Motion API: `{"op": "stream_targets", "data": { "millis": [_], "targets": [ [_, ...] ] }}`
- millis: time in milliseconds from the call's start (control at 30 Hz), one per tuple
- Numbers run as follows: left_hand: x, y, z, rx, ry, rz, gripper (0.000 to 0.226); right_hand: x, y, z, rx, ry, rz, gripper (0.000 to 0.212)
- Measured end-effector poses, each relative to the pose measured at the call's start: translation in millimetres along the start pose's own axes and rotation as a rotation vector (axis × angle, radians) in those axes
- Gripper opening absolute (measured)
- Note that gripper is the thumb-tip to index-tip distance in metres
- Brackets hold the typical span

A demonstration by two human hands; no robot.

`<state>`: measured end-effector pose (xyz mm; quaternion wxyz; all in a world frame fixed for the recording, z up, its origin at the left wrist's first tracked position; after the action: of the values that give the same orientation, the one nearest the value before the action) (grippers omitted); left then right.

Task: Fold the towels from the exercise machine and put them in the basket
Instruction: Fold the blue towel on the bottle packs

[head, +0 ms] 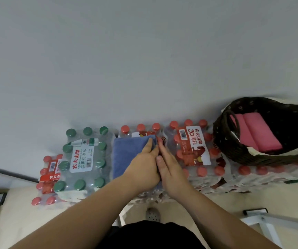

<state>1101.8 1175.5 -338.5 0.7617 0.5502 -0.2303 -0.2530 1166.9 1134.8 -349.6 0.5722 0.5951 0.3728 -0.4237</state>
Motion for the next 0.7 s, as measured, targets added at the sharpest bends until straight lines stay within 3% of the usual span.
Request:
{"op": "stream_targets", "data": {
  "millis": [133, 267, 367, 467, 533, 600, 700],
  "targets": [
    [-25, 29, 25, 0.152, 0.149, 0.51, 0.05, 1, 4, -4, -0.054, 0.056, 0.136, 0.053],
    [-62, 17, 34, 0.324, 0.299, 0.338, 0.056, 8, 5, -8, -0.07, 0.019, 0.352, 0.051],
    [-74, -9, 25, 0.133, 0.366, 0.112, 0.077, 6, 5, -10, -0.077, 0.051, 0.553, 0.047],
    [-70, -20, 17, 0.097, 0.33, 0.038, 0.089, -6, 13, -13, -0.03, 0.15, 0.738, 0.042],
    [-67, -26, 14, 0.081, 0.296, 0.034, 0.091, -20, 13, -17, -0.006, 0.253, 0.852, 0.051],
    [-67, -28, 13, 0.084, 0.273, 0.046, 0.094, -30, 1, -27, -0.101, 0.322, 0.944, 0.067],
    [-69, -31, 13, 0.069, 0.254, 0.068, 0.099, -16, -23, -44, -0.356, 0.241, 0.991, 0.085]
  ]
}}
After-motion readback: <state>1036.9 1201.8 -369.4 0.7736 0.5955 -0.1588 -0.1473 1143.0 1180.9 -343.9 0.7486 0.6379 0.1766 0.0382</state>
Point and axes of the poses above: each hand's wrist, its own z-axis away from the middle knuckle, its own y-axis out of the back of the hand, x = y × z, the point moved 7 cm from there along -z, towards the middle knuckle, and after that the axes turned 12 degrees about y, right-handed, at the moved point
